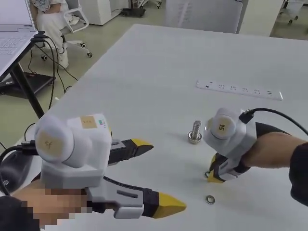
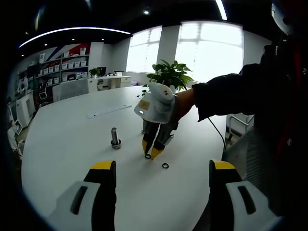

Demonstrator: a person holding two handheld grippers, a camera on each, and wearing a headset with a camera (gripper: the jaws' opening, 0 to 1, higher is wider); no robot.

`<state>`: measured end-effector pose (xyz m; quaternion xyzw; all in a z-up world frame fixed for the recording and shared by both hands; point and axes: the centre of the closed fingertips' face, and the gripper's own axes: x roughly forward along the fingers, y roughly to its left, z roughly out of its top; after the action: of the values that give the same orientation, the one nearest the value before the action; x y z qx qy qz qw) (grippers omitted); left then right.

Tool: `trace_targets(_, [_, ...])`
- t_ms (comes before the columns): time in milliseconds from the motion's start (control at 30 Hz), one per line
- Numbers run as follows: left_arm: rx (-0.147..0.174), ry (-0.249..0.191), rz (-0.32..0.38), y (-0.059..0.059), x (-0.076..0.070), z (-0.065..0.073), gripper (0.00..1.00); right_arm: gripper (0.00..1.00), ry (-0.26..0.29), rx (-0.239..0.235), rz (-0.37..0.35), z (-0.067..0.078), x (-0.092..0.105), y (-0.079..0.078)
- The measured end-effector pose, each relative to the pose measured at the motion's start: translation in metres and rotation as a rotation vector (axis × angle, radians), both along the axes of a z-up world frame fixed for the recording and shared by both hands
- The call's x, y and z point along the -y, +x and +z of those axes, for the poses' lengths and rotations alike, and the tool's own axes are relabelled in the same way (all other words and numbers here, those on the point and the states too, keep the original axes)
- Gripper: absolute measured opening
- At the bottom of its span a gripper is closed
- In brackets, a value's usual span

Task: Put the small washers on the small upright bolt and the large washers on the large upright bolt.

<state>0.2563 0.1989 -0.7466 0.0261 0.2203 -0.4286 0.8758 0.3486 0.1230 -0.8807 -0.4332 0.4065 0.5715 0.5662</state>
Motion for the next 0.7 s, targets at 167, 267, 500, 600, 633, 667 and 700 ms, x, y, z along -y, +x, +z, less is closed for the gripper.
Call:
trace_targets(167, [0.000, -0.001, 0.001, -0.0008, -0.0004, -0.0003, 0.79, 0.15, -0.003, -0.001, 0.005, -0.0005, -0.0003, -0.0005])
trace_targets(267, [-0.001, -0.002, 0.002, -0.0011, -0.0004, -0.0004, 0.79, 0.14, -0.004, -0.001, 0.008, -0.0006, -0.0007, -0.0008])
trace_targets(500, [-0.003, -0.003, 0.005, -0.0008, -0.0013, -0.0017, 0.79, 0.14, -0.001, -0.004, 0.012, -0.0003, -0.0011, -0.0011])
trace_targets(600, [-0.003, -0.005, 0.006, -0.0005, -0.0012, -0.0013, 0.78, 0.14, 0.001, -0.004, 0.014, 0.0000, -0.0016, -0.0012])
trace_targets(633, [-0.002, -0.004, 0.006, -0.0002, -0.0014, -0.0014, 0.78, 0.14, 0.000, -0.005, 0.014, 0.0000, -0.0014, -0.0012])
trace_targets(667, [-0.002, -0.003, 0.007, -0.0001, -0.0017, -0.0016, 0.78, 0.14, -0.003, -0.004, 0.014, -0.0001, -0.0008, -0.0010])
trace_targets(700, [-0.003, -0.004, 0.007, -0.0001, -0.0018, -0.0017, 0.78, 0.14, -0.003, -0.003, 0.015, 0.0000, -0.0007, -0.0009])
